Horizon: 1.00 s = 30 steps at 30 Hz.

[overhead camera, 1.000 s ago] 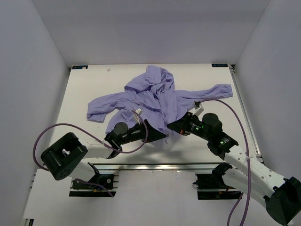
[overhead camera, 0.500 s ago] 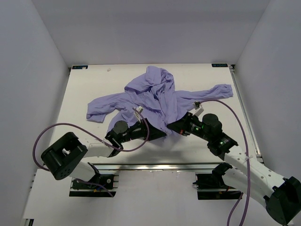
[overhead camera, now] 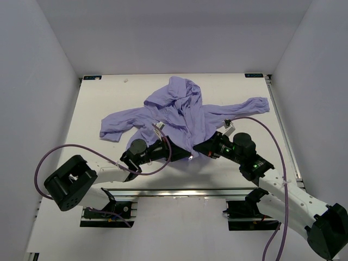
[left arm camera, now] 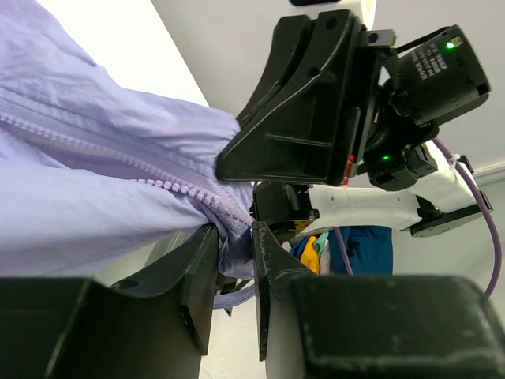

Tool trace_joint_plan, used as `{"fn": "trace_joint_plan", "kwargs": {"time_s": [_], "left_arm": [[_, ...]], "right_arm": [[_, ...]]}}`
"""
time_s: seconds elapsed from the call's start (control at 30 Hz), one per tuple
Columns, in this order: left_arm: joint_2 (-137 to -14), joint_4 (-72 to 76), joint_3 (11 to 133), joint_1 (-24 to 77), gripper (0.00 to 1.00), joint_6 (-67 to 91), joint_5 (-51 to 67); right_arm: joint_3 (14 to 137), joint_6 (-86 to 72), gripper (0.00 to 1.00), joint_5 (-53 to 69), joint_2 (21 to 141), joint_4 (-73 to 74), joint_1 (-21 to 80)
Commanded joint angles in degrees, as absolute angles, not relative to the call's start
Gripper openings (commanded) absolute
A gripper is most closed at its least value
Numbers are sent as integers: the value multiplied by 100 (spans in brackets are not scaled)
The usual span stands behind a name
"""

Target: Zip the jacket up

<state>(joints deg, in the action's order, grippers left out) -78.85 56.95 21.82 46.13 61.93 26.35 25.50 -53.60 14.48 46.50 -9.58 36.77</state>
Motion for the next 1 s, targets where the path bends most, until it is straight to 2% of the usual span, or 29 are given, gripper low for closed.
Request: {"fn": "trace_joint_plan", "kwargs": {"time_s": [0.0, 0.13, 0.17, 0.27, 0.3, 0.57, 0.6, 0.67, 0.7, 0.8, 0.9, 0.97], "left_arm": [[-7620, 5687, 2268, 4597, 34, 6117, 2628], [-7576, 5599, 2276, 4605, 34, 6108, 2619], [-7567, 5564, 2285, 4597, 30, 6091, 2628], [-7576, 5388, 2329, 4597, 13, 6039, 2645], [-7585, 5353, 2338, 4597, 0, 6029, 2689], [-7410, 4784, 2329, 4605, 0, 5941, 2514], [-7383, 4590, 2381, 4605, 0, 5933, 2453], [-7278, 4020, 2574, 4597, 0, 5854, 2251], [-7243, 3860, 2627, 4597, 0, 5854, 2172], [-7076, 3341, 2751, 4605, 0, 5818, 1847], [-6961, 2683, 2935, 4597, 0, 5827, 1477], [-6970, 2208, 3128, 4597, 0, 5888, 1302]], "right_arm": [[2531, -5317, 0, 1407, 4650, -1169, 3674], [2496, -5300, 0, 1336, 4623, -1151, 3674], [2496, -5300, 0, 1319, 4623, -1160, 3674], [2496, -5309, 0, 1275, 4632, -1213, 3674], [2505, -5317, 0, 1257, 4641, -1256, 3674], [2689, -5213, 0, 1292, 4922, -1459, 3674], [2707, -5125, 4, 1379, 4948, -1442, 3674], [2881, -4923, 22, 1441, 5001, -1214, 3674], [2952, -4609, 35, 1494, 5018, -891, 3674], [3146, -4019, 49, 1581, 4992, -354, 3674], [3225, -3701, 57, 1845, 4878, -203, 3674], [3217, -3604, 68, 2012, 4852, -202, 3683]]}}
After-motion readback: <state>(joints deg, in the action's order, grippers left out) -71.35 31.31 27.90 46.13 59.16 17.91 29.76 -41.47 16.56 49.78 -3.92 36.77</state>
